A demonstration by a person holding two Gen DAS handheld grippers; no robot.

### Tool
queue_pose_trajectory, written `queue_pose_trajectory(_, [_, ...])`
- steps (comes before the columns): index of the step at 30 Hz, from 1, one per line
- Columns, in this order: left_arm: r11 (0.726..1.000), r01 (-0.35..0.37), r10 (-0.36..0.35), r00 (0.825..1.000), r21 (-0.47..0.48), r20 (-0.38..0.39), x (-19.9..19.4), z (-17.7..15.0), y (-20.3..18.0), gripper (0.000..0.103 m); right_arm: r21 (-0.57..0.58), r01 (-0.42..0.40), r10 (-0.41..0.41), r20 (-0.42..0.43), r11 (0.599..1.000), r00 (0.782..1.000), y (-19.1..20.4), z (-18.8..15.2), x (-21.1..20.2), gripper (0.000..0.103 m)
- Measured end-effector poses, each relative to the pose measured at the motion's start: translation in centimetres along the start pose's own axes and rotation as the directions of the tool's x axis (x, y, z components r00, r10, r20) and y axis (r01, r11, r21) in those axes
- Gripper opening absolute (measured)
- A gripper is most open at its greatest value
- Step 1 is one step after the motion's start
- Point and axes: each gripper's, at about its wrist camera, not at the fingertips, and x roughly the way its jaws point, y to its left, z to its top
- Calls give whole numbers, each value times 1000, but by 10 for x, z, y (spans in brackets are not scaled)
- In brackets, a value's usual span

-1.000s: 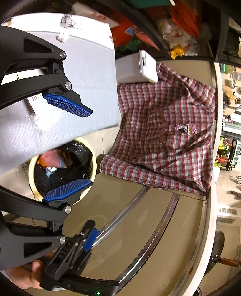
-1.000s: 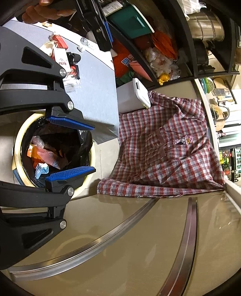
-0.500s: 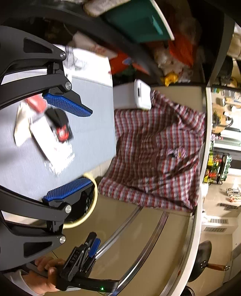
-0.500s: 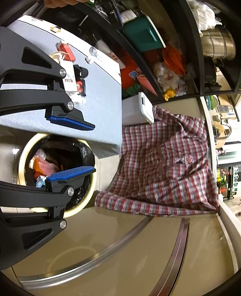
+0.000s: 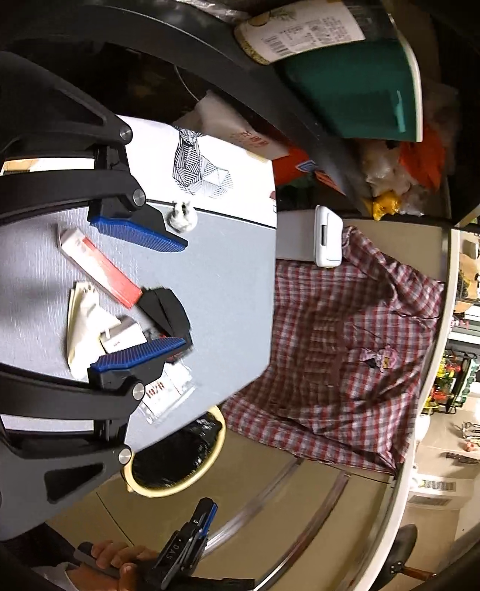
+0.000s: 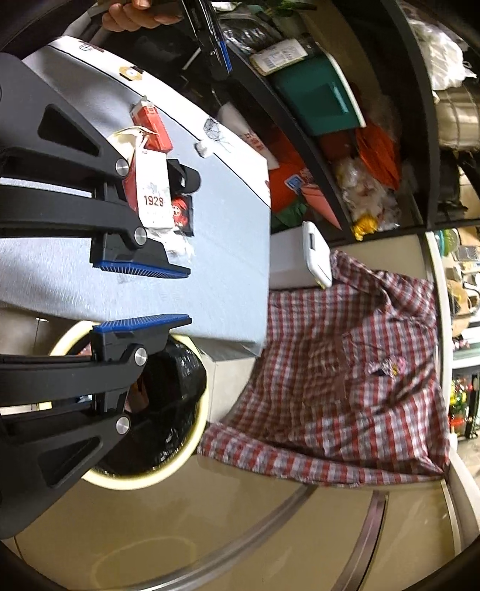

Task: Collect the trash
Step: 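Grasp the red box with the left tool while the right tool grasps clear straw wrappers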

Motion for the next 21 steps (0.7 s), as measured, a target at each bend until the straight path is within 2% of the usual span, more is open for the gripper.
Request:
queue_pose_trajectory(6, [1000,20,-21,999,-6,-29,17,-3,19,48,-16,-22,21,-58,1000,998,13,-5,31,20])
queue_pose_trajectory(9, [999,31,-32,997,-9,-67,29,-10,25,48,-26,-33,30,-90,999,996,21,-7,50,20])
queue_pose_trajectory(16, [999,53,-50,979,11,-196,61,-33,31,48,-32,-54,47,-200,998,979,31,-20,101,21])
queue_pose_trajectory(21, [996,86,-76,962,29,-261,75,-43,28,48,-21,-55,47,-270,998,962,31,-31,128,22])
